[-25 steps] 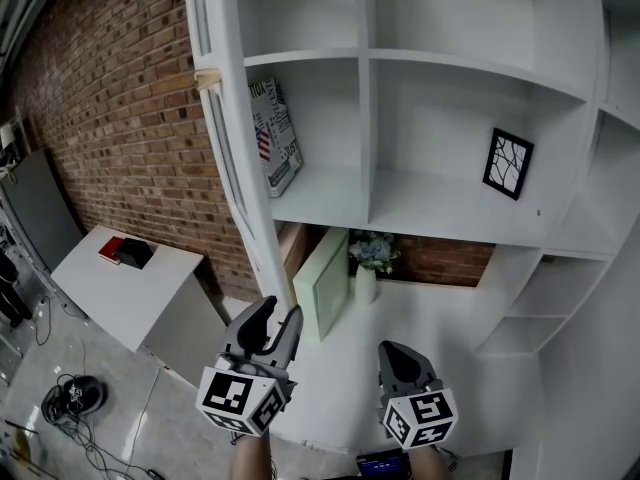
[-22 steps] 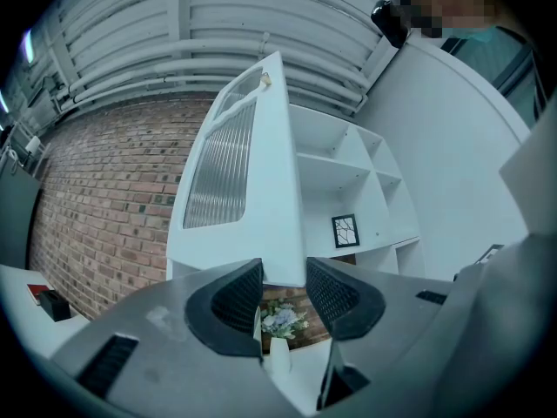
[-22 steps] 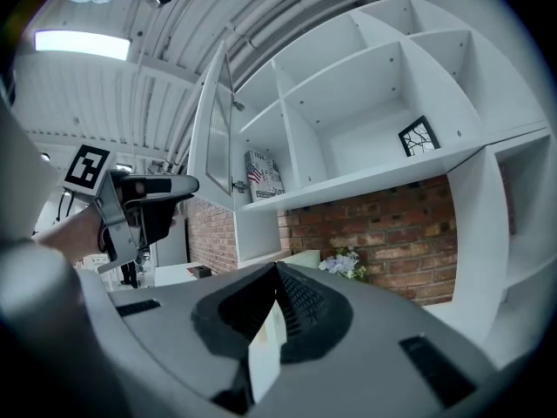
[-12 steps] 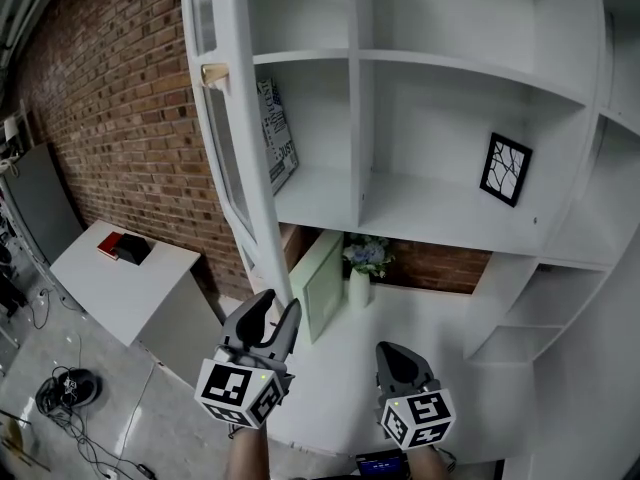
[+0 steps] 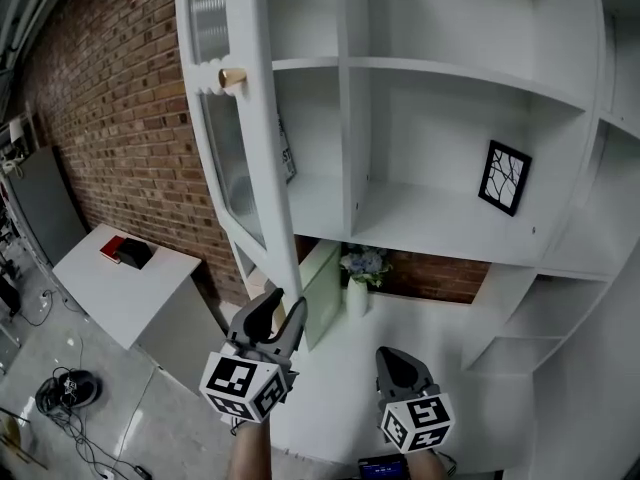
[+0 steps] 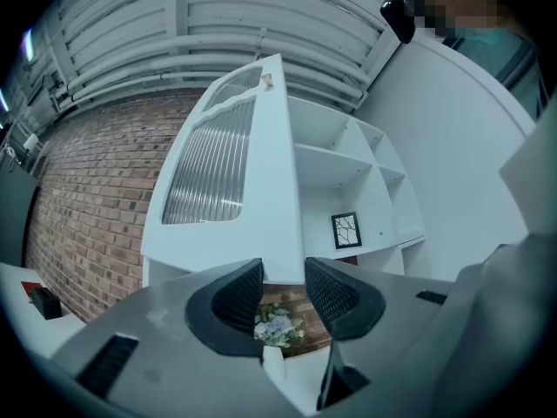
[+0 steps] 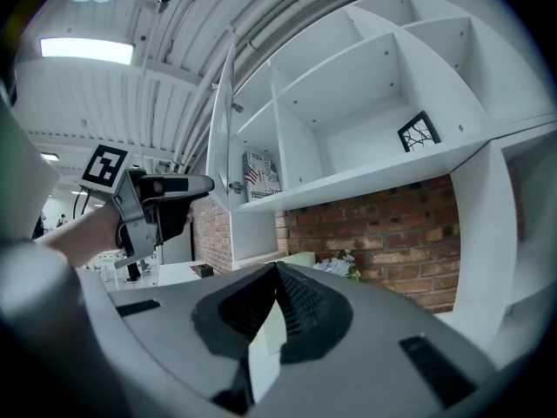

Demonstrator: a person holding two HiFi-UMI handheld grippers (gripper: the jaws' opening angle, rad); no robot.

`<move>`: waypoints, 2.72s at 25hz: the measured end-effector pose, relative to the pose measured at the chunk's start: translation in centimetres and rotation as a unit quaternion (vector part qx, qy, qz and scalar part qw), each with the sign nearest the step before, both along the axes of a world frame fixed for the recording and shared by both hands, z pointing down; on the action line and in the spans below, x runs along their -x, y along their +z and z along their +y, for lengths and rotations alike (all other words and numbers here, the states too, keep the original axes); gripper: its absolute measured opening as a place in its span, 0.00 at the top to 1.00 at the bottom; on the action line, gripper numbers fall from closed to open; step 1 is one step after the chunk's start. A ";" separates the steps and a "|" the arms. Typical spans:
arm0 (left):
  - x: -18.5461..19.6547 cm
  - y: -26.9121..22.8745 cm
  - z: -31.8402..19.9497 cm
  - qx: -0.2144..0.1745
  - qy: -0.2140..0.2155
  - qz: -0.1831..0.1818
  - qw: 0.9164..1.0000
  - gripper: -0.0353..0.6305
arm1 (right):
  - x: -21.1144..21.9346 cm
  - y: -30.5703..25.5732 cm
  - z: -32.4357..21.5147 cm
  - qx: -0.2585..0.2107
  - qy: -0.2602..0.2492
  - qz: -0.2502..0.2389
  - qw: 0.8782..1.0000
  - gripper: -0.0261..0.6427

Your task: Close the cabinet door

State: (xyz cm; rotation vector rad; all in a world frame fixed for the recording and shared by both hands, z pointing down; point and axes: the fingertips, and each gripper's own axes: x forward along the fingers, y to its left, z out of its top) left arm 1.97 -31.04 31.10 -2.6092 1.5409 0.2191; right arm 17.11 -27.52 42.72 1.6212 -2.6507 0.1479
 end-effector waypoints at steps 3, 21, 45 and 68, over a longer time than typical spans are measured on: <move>-0.6 -0.1 -0.6 0.000 0.000 -0.002 1.000 0.71 | -0.7 -0.1 -0.3 -0.001 0.003 -0.001 1.000 0.96; -3.6 0.0 -4.4 -0.009 0.004 -0.001 1.000 0.72 | -4.9 0.2 -3.3 0.001 0.024 -0.013 1.000 0.96; -5.4 -0.2 -8.1 -0.002 0.001 0.009 1.000 0.74 | -7.4 0.4 -5.3 0.009 0.038 -0.024 0.999 0.96; -2.4 0.5 -4.6 -0.019 -0.017 0.010 1.000 0.89 | -3.7 0.4 -2.8 0.008 0.038 0.004 0.999 0.96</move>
